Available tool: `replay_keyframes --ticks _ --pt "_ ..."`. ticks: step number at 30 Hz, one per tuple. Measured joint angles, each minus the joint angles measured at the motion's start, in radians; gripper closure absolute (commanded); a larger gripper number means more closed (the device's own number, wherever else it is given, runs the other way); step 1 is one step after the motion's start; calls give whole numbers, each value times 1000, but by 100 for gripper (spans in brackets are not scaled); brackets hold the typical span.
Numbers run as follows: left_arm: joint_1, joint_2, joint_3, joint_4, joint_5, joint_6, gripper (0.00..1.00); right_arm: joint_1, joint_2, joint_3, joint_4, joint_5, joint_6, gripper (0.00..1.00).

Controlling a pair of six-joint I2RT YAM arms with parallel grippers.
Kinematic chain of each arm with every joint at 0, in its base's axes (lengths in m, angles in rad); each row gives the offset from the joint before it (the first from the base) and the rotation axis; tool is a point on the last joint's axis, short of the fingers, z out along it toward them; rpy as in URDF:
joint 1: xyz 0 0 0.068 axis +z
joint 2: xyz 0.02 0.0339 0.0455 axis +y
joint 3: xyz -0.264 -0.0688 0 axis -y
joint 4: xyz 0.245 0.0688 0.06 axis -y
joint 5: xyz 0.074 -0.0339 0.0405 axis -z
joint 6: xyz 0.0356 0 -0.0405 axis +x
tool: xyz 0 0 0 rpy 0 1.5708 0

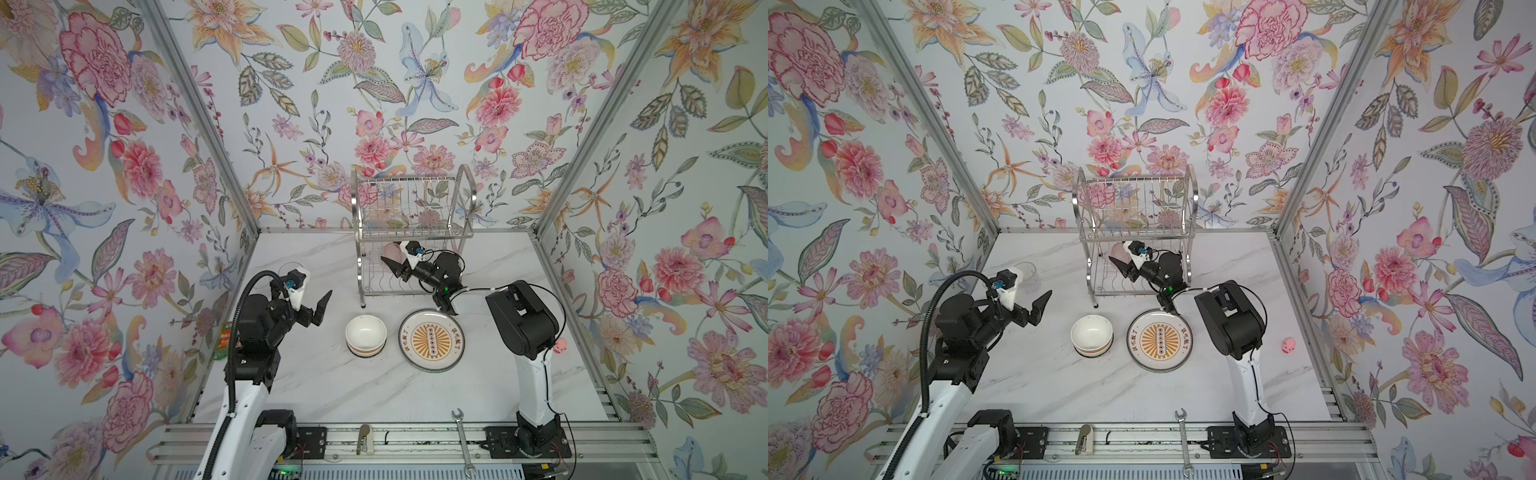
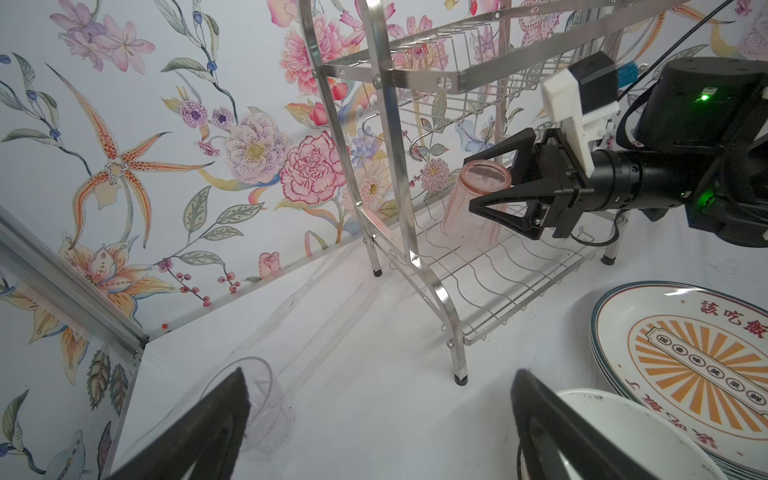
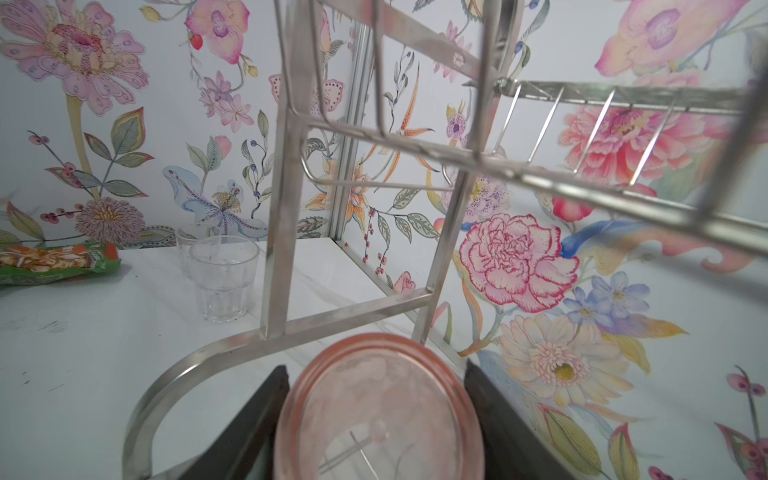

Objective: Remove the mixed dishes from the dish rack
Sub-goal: 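Draw the pink glass out of the rack toward the left gripper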

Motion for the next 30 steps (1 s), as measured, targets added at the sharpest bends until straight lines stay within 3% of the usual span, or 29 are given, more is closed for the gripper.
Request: replay_keyframes --ticks 8,19,26,30 --pt "-1 -2 0 3 0 -12 1 22 -127 -150 45 26 -2 100" --pt "-26 -6 0 32 20 -37 2 129 -329 -407 154 156 55 100" --pt "-89 11 0 64 22 -45 2 197 -492 -502 142 222 80 100" --pt "-161 29 0 82 19 -45 3 215 -591 -549 90 310 193 100"
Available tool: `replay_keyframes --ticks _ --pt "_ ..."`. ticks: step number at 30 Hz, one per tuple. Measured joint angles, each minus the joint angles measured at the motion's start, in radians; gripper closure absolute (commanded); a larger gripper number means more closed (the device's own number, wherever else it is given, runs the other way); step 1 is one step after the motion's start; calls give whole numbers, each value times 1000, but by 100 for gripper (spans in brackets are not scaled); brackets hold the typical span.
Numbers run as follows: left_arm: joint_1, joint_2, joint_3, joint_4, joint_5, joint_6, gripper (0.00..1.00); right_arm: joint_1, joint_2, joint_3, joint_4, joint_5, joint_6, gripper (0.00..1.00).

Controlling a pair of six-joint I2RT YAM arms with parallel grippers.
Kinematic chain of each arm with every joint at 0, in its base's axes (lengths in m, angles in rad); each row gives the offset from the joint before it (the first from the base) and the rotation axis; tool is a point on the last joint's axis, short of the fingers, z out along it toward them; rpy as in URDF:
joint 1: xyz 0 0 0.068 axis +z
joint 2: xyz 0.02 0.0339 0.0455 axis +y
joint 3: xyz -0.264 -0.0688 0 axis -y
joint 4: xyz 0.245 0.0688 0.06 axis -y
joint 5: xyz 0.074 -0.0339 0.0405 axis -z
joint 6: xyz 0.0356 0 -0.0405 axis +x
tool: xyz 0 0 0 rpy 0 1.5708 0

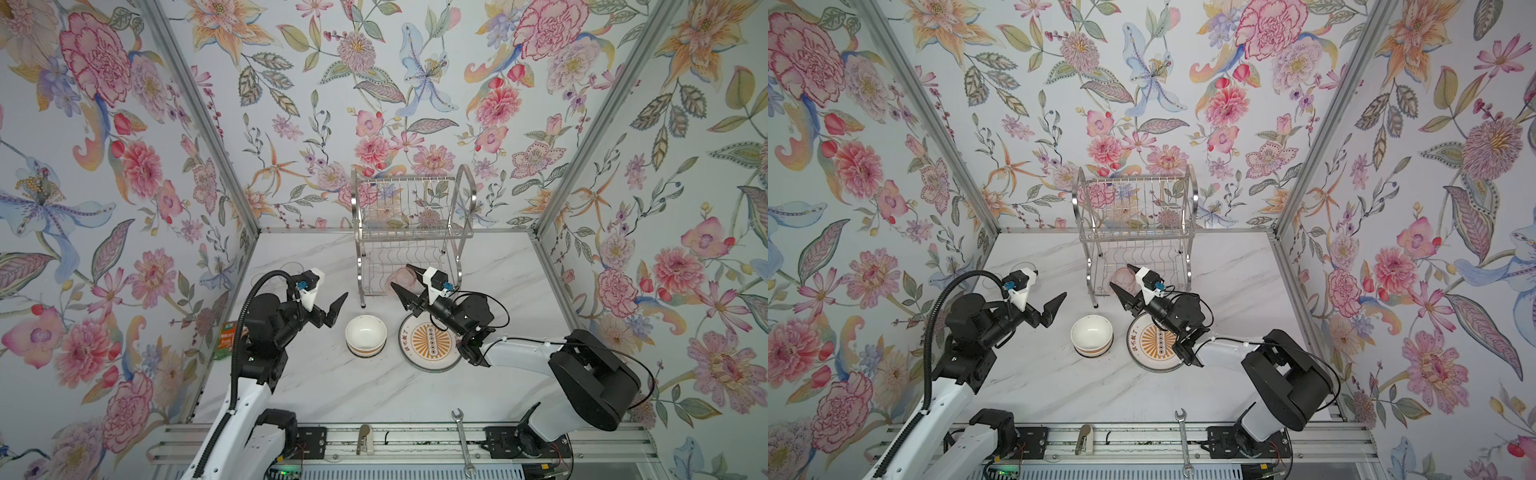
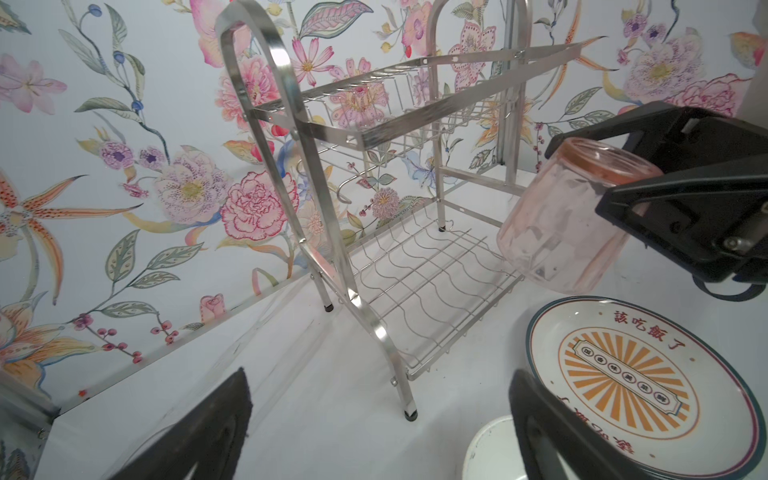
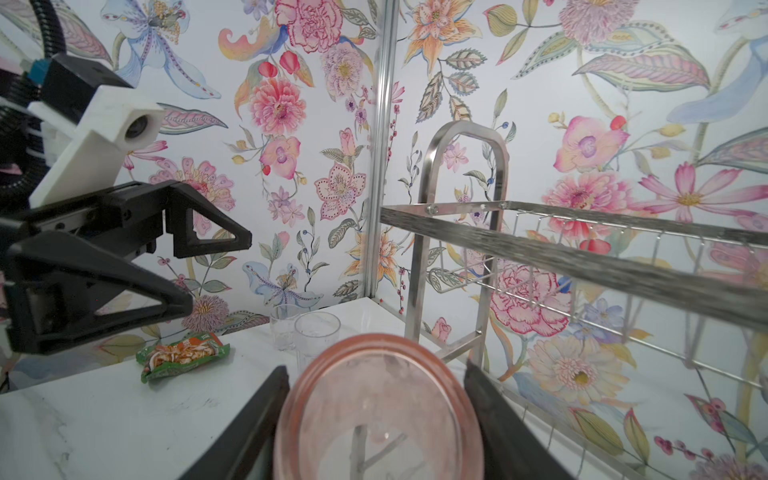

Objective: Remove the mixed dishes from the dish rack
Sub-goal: 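Draw the pink glass out of the rack toward the left gripper, then close the left gripper on the pink glass while the right gripper holds it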

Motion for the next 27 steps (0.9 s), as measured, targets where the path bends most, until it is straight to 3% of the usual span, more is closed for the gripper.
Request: replay_keyframes --ticks 6,15,27 --pt "-114 44 -10 105 -18 -16 4 -4 -150 1 -208 107 360 100" --pt "-317 199 -11 232 -106 -6 7 -18 -211 10 -359 140 813 100" --pt "-454 391 32 419 -170 12 21 -25 -184 16 -387 98 1161 100"
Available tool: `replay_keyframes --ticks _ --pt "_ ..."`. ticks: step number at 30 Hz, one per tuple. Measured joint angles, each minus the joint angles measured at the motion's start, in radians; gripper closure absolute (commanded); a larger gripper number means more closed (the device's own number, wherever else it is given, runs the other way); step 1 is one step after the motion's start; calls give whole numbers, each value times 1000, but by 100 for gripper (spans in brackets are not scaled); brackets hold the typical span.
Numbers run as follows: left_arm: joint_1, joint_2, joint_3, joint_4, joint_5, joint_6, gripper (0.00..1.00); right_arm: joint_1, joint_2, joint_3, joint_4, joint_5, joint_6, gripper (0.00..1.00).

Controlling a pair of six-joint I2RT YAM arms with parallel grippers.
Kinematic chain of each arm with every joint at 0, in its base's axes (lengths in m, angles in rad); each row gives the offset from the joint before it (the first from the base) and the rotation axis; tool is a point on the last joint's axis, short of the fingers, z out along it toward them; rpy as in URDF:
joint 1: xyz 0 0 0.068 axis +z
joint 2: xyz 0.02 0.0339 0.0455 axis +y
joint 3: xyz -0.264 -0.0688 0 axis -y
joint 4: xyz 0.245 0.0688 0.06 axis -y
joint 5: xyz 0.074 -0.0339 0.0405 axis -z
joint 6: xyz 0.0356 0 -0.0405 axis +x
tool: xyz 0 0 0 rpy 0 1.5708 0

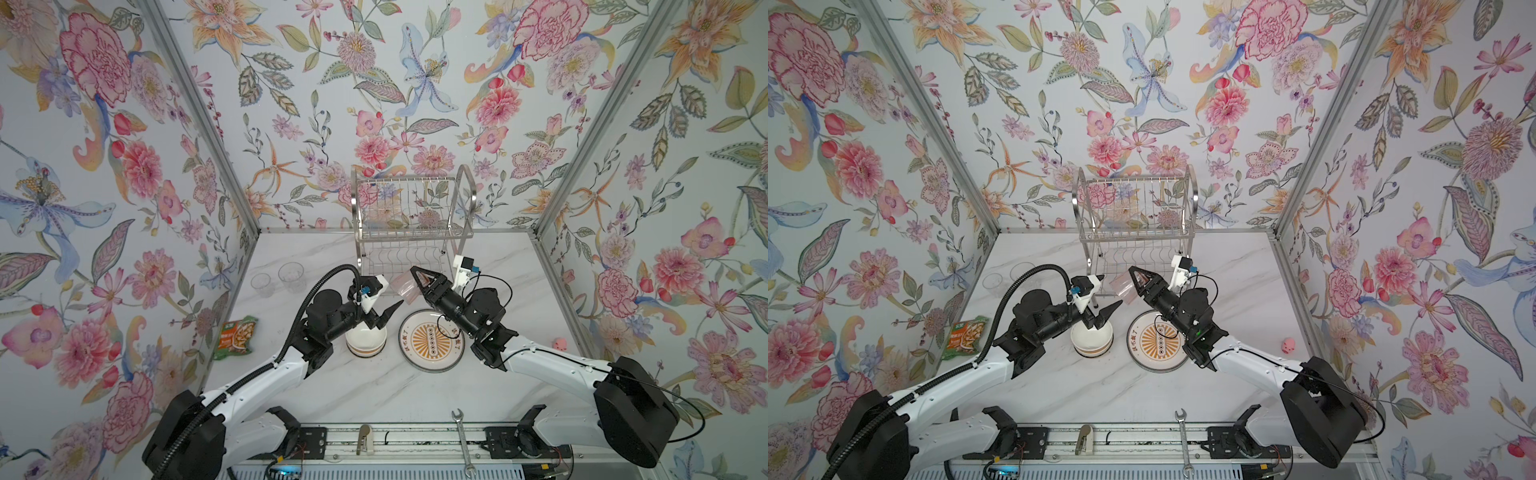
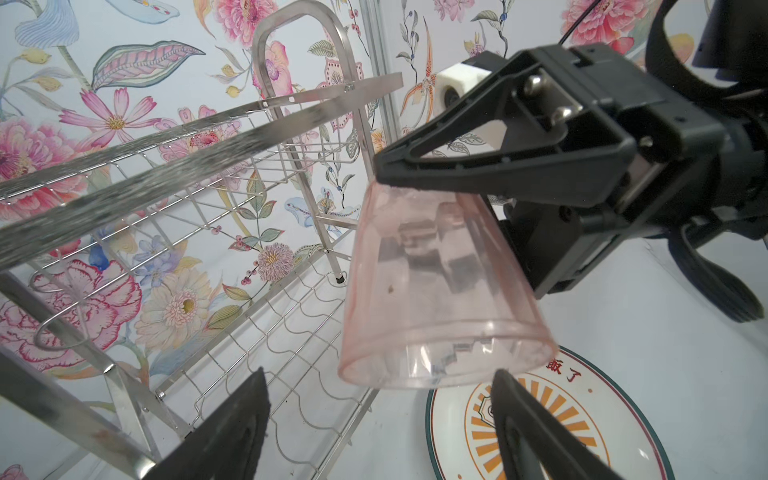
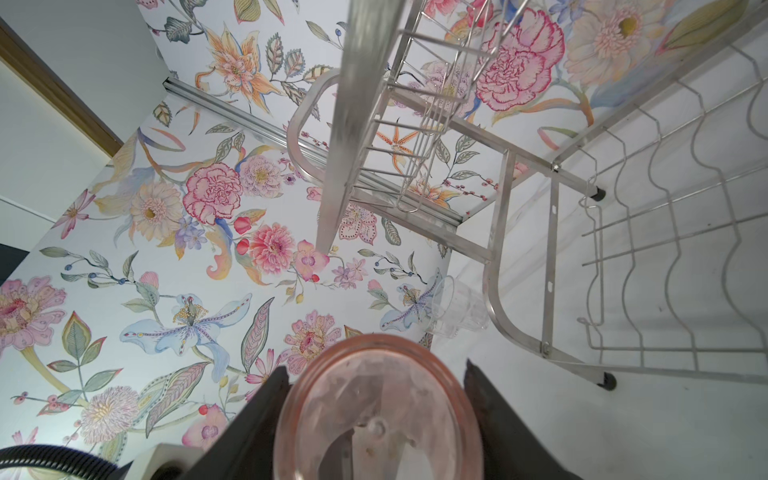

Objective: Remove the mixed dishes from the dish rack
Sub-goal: 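Close the left gripper on the pink glass while the right gripper holds it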

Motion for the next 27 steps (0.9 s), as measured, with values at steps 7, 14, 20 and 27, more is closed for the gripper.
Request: replay_keyframes --ticks 7,14,20,27 --pt "-13 69 45 54 -8 13 38 8 3 0 -1 -8 59 100" --pt "-19 105 56 89 -8 11 51 8 -8 0 -8 -16 83 100" --pt "-27 127 58 108 -6 -4 61 8 -8 -15 2 -16 130 100" --pt "-31 130 64 115 -11 -5 76 8 2 -16 10 -26 172 100"
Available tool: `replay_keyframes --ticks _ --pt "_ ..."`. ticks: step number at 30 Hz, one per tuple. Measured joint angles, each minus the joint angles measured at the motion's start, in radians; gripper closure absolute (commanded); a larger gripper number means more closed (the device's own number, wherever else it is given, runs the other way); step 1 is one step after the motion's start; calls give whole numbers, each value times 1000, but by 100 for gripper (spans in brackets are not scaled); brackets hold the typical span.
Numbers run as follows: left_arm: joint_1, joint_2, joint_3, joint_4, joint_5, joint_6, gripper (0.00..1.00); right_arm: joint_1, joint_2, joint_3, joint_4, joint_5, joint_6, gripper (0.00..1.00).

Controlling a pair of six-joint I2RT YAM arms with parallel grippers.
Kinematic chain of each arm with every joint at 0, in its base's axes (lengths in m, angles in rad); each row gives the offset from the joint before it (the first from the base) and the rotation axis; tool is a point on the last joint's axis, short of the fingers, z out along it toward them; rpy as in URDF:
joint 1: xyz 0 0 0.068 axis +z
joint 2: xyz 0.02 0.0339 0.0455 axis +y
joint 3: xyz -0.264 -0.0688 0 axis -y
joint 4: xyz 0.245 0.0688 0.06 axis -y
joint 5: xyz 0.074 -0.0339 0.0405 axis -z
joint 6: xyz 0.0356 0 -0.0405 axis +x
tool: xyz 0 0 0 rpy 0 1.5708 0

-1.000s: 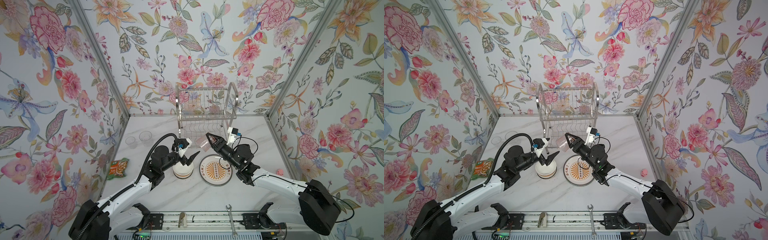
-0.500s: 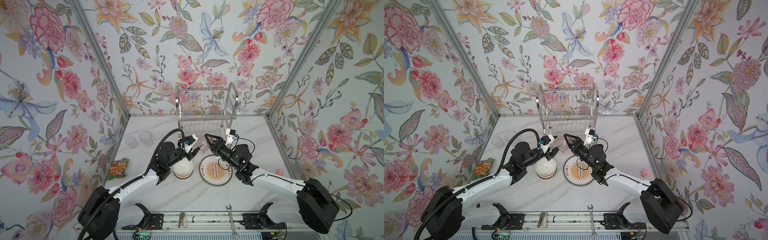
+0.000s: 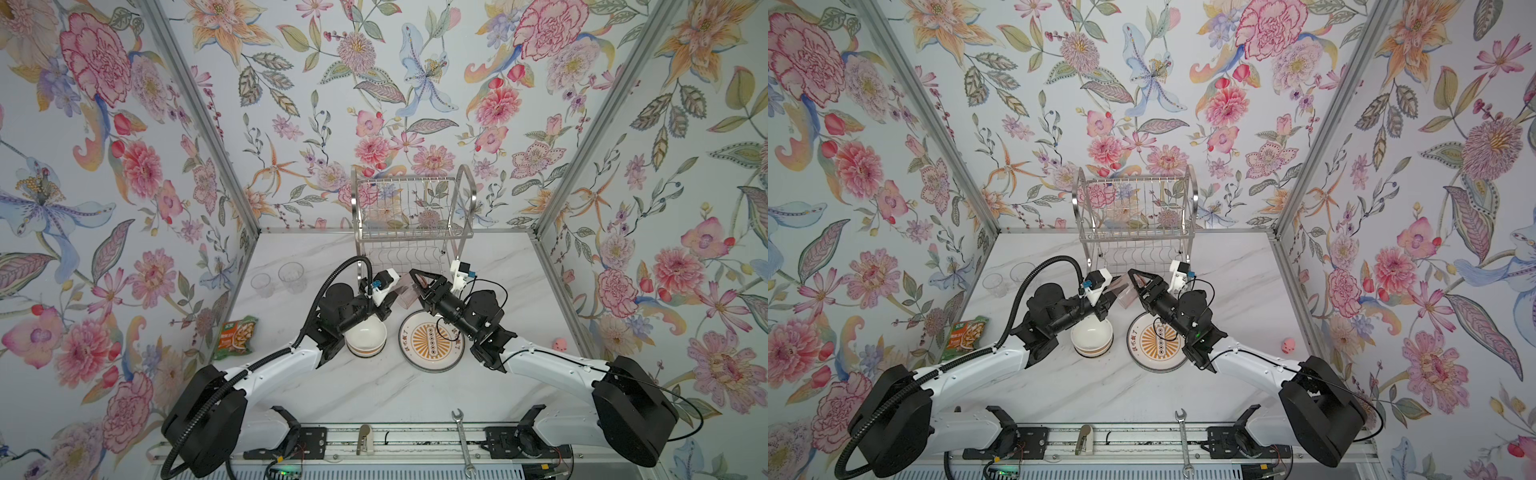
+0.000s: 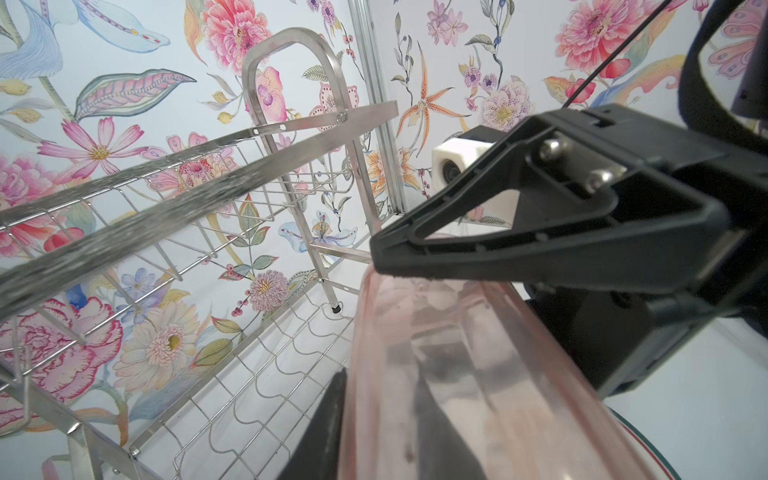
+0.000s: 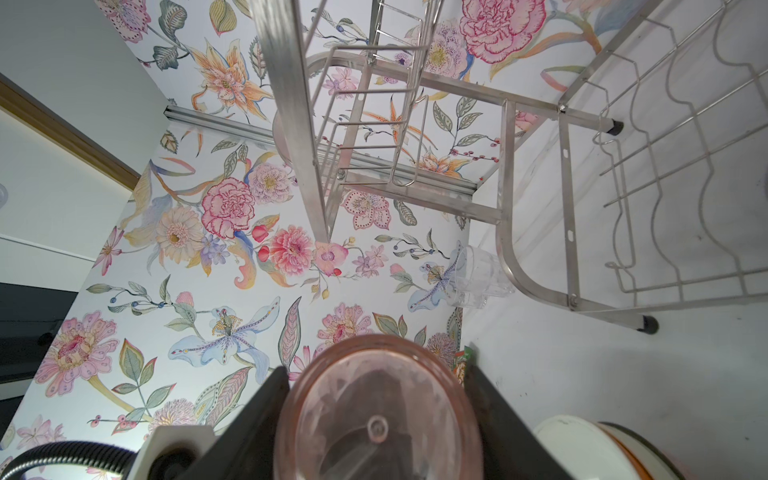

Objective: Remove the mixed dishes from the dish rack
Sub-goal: 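Close the left gripper on the pink glass while the right gripper holds it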

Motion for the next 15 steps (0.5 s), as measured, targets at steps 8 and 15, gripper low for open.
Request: replay_keyframes --ticks 8,15 --pt "6 9 11 18 -34 -3 95 0 14 -1 34 -5 53 85" --pt "6 9 11 19 -42 -8 100 -15 31 -5 69 -43 69 35"
